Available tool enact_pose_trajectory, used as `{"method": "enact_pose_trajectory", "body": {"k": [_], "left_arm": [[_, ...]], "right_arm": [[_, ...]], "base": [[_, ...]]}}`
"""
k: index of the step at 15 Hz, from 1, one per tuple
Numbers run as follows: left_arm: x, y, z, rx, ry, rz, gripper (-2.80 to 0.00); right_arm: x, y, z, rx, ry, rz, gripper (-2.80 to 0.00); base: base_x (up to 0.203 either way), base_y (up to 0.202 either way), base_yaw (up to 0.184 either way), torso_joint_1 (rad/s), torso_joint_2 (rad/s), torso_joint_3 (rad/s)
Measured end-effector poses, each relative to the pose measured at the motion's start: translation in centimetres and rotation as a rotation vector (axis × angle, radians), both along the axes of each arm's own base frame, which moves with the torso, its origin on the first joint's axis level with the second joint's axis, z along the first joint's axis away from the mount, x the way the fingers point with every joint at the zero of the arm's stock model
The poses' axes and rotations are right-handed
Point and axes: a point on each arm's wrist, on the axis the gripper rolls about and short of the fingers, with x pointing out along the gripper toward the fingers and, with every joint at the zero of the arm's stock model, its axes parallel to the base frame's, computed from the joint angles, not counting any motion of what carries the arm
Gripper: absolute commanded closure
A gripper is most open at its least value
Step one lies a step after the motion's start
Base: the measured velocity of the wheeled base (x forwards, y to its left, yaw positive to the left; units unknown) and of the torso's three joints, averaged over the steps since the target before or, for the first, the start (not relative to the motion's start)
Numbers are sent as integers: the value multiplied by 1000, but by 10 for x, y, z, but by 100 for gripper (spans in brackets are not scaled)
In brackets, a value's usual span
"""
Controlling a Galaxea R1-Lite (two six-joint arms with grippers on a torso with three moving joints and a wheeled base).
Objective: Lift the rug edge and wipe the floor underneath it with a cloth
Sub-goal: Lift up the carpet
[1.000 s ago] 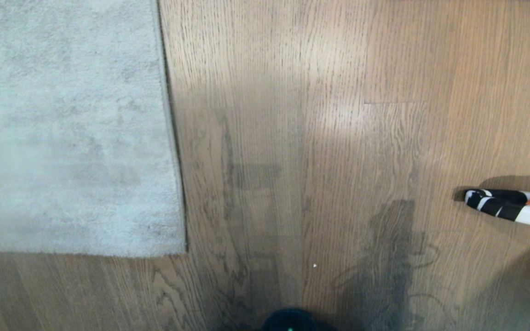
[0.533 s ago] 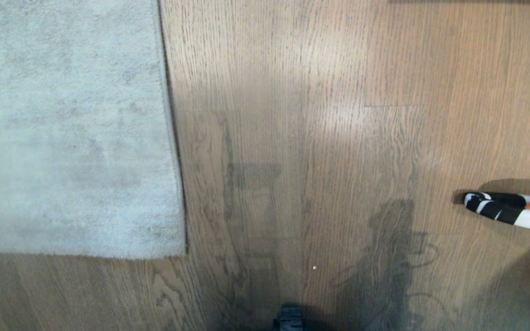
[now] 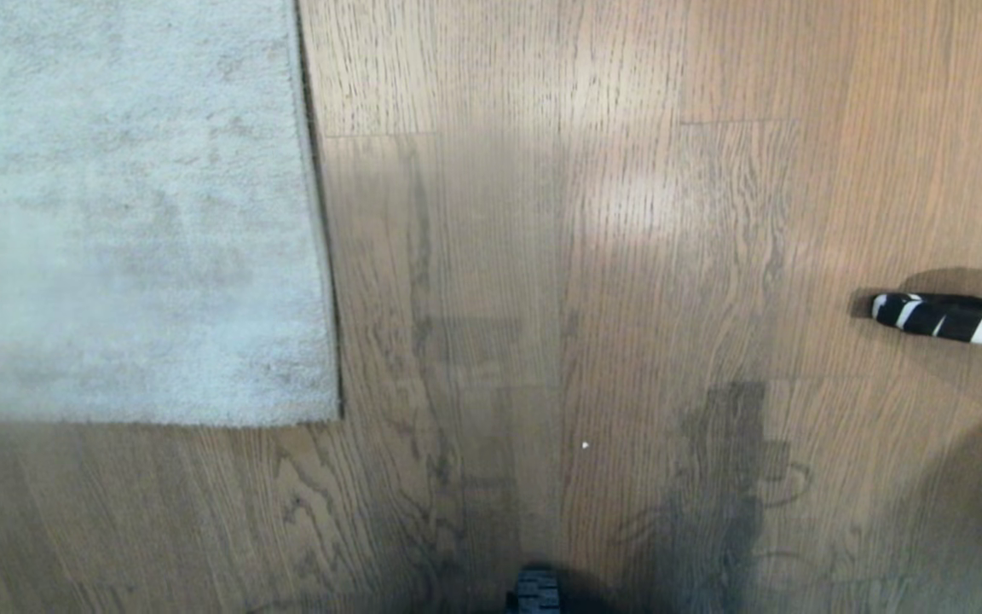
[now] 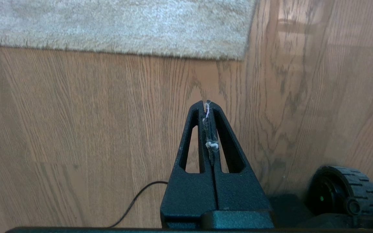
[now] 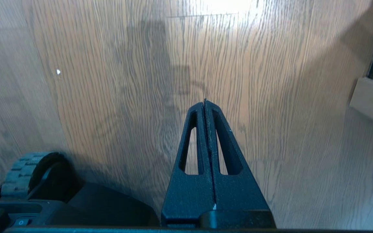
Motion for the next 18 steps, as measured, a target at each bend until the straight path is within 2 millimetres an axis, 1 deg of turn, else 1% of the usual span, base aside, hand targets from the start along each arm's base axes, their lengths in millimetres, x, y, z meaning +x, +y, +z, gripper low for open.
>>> {"method": "enact_pose_trajectory", "body": {"k": [14, 16, 18], "left_arm": [[0, 0, 1, 0, -1, -2, 0], [0, 0, 1, 27, -1, -6, 0], [0, 0, 1, 101, -4, -16, 0]], "right_arm": [[0, 0, 0, 0, -2, 0, 0], [0, 0, 0, 0, -2, 1, 0], [0, 0, 0, 0, -1, 0, 0]], "base": [[0, 0, 0, 0, 0, 0], [0, 0, 0, 0, 0, 0], [0, 0, 0, 0, 0, 0]]}}
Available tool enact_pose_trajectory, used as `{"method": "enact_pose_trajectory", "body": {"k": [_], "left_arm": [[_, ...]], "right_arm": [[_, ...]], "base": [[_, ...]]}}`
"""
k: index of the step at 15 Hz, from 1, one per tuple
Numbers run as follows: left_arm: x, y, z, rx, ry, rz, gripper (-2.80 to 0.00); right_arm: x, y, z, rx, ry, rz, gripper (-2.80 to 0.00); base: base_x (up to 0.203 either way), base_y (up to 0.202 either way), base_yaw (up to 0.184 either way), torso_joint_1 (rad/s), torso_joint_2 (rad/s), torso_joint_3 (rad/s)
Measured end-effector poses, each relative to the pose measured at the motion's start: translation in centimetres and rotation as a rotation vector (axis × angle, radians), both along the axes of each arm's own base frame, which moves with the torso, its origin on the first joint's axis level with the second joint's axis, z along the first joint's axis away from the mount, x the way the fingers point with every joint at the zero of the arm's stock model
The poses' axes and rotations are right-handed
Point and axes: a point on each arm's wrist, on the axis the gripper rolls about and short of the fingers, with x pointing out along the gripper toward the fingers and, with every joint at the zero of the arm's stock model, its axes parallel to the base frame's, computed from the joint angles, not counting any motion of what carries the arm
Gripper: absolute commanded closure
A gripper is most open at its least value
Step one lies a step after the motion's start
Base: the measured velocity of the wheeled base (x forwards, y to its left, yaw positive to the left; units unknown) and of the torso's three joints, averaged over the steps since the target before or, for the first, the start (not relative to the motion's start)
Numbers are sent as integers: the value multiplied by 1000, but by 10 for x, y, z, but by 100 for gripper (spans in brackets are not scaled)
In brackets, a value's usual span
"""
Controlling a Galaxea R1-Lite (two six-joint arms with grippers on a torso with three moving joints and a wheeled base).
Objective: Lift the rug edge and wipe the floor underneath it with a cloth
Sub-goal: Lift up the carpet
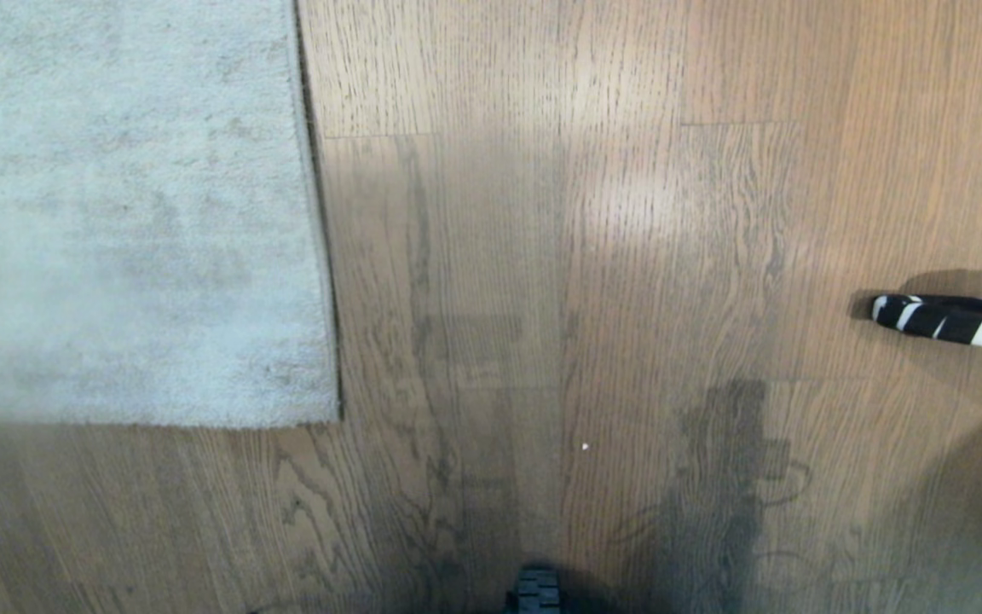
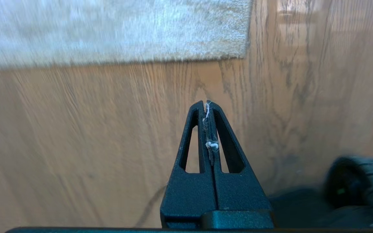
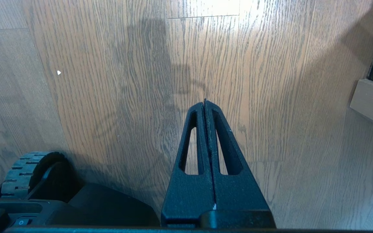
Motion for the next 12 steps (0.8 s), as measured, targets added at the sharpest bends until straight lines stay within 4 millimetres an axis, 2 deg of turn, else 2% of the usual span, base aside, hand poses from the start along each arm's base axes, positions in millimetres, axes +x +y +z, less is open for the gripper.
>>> {"method": "enact_pose_trajectory", "body": {"k": [3, 12], "left_arm": [[0, 0, 1, 78, -16, -22, 0], [0, 0, 0, 56, -7, -21, 0]], "right_arm": [[0, 0, 0, 0, 0, 0, 0], [0, 0, 0, 0, -1, 1, 0]], "base": [[0, 0, 0, 0, 0, 0], [0, 0, 0, 0, 0, 0]]}}
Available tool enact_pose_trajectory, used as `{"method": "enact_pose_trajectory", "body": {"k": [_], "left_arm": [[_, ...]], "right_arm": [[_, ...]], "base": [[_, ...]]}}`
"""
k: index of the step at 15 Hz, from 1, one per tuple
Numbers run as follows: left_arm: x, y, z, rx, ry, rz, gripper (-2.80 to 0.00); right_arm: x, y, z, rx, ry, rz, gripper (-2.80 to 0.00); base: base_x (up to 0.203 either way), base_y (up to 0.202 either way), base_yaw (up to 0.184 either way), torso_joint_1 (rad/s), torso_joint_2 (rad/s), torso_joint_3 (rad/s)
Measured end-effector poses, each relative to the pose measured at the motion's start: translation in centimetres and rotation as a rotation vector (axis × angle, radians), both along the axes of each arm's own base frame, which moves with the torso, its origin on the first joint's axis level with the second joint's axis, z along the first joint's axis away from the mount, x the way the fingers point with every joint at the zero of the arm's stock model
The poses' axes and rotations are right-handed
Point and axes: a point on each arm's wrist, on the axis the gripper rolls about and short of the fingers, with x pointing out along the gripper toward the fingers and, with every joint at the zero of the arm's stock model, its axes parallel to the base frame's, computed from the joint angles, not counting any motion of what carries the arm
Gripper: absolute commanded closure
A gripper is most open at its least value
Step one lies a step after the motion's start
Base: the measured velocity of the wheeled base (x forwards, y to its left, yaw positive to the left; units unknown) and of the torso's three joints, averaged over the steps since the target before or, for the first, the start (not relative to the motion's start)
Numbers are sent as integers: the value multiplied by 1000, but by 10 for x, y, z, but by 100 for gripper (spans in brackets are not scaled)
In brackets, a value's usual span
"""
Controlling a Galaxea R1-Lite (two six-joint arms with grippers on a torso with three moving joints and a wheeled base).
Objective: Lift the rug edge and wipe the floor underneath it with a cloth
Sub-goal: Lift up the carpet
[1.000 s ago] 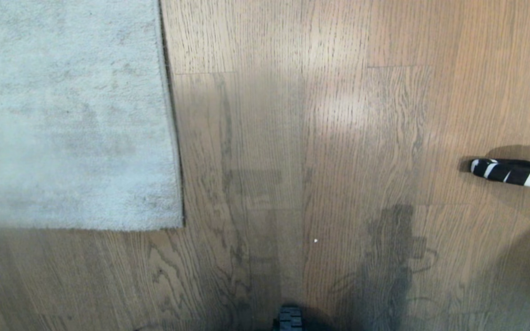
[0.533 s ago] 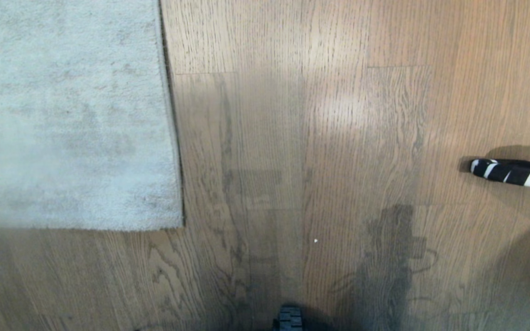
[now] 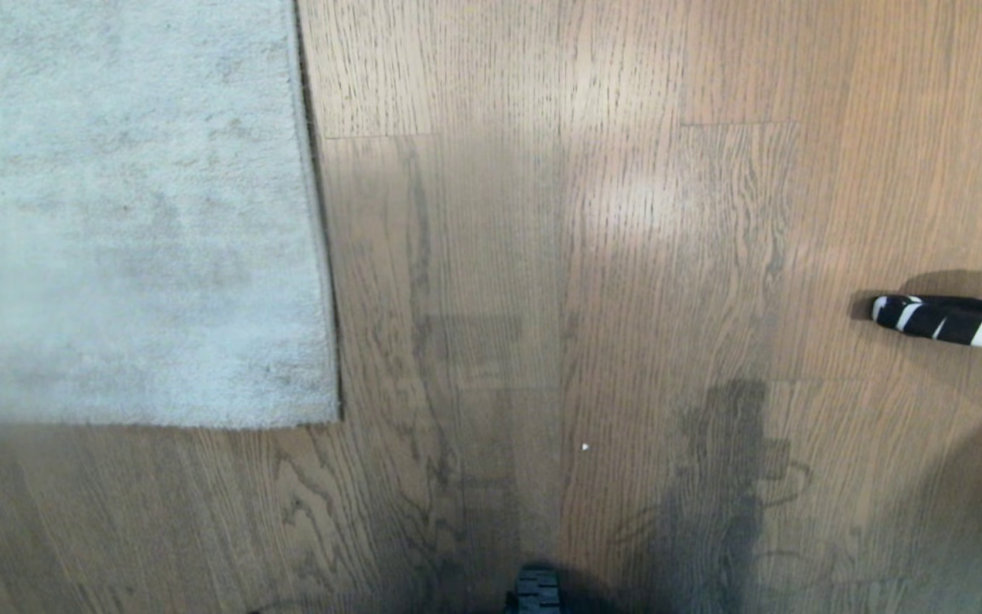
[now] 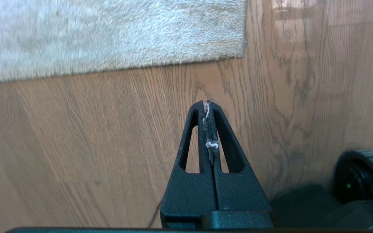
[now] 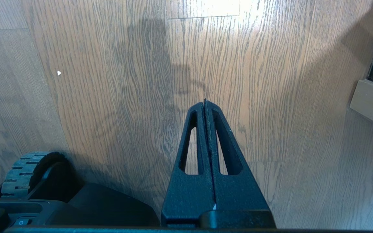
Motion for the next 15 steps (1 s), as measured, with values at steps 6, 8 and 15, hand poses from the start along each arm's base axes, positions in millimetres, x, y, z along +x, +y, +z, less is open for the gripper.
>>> {"method": "enact_pose_trajectory", "body": {"k": [6, 8, 15], "left_arm": [[-1, 0, 0, -9, 23, -6, 0], [-5, 0, 8, -1, 89, -9, 0], [19, -4, 35, -38, 511, -200, 0]], "right_arm": [[0, 0, 0, 0, 0, 0, 0], [0, 0, 0, 0, 0, 0, 0], [0, 0, 0, 0, 0, 0, 0]], "base": [[0, 0, 0, 0, 0, 0], [0, 0, 0, 0, 0, 0], [0, 0, 0, 0, 0, 0]]}}
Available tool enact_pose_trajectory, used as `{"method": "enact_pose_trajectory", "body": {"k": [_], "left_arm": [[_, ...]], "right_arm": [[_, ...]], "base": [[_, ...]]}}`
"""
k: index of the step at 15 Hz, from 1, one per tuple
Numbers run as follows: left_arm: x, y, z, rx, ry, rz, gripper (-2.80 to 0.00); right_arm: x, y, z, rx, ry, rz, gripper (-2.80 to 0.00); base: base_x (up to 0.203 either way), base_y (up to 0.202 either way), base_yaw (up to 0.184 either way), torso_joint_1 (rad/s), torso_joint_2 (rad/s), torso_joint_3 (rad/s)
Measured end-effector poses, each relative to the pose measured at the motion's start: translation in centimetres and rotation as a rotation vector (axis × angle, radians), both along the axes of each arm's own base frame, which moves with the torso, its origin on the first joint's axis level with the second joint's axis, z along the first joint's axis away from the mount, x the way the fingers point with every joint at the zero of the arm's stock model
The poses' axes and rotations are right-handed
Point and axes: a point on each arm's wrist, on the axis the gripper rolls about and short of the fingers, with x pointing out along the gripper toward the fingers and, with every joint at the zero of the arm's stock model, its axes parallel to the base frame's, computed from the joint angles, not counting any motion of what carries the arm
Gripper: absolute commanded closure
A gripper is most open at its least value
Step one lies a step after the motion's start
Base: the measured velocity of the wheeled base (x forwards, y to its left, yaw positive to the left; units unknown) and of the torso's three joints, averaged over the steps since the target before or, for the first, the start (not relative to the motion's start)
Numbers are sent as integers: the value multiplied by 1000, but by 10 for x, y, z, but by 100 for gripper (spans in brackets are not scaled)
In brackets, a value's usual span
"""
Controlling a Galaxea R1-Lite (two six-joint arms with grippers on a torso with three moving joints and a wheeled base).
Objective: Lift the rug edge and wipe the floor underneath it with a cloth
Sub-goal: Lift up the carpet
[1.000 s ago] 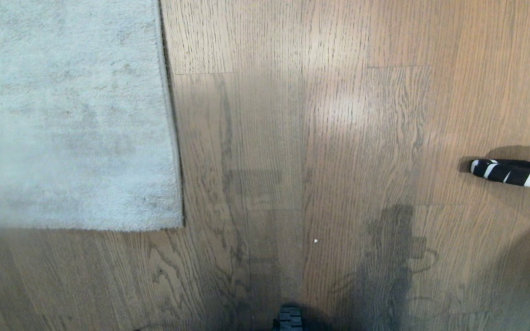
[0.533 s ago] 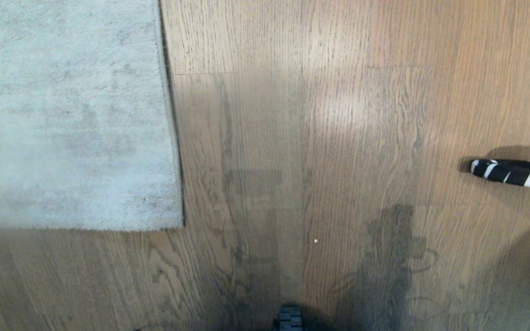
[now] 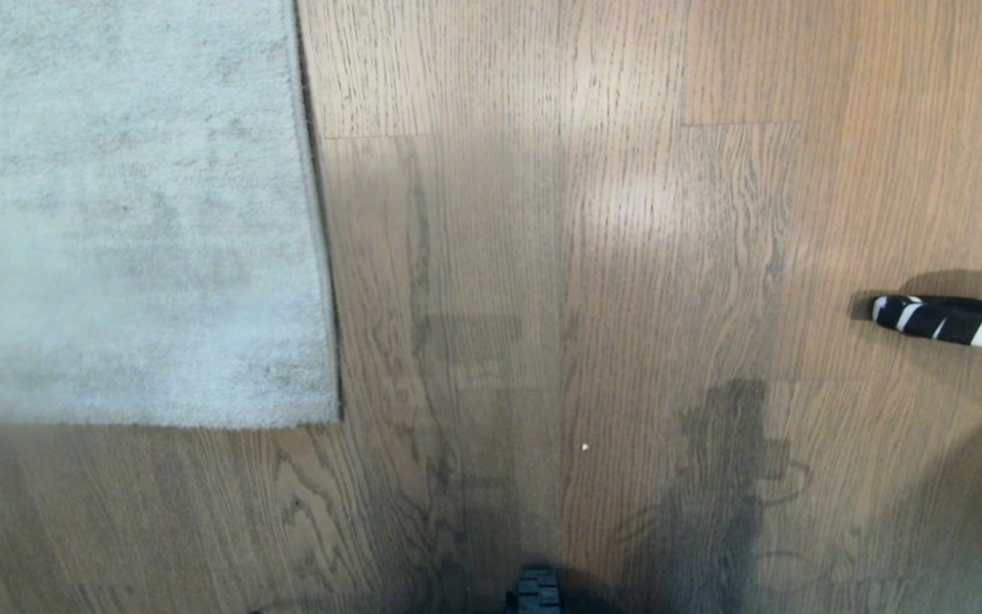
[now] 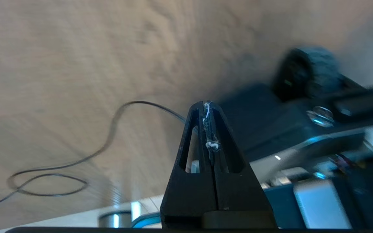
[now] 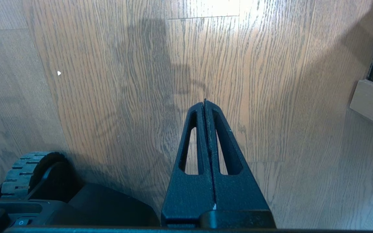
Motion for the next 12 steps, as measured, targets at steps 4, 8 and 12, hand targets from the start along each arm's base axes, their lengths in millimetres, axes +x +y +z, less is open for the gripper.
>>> {"method": "enact_pose_trajectory", "body": {"k": [4, 8, 12], "left_arm": [[50, -3, 5, 14, 114, -115, 0], [103, -11, -2, 74, 165, -152, 0], [136, -30, -13, 97, 145, -175, 0]], "right_arm": [[0, 0, 0, 0, 0, 1, 0], [0, 0, 0, 0, 0, 0, 0], [0, 0, 0, 0, 0, 0, 0]], "base": [[0, 0, 0, 0, 0, 0], [0, 0, 0, 0, 0, 0], [0, 0, 0, 0, 0, 0]]}}
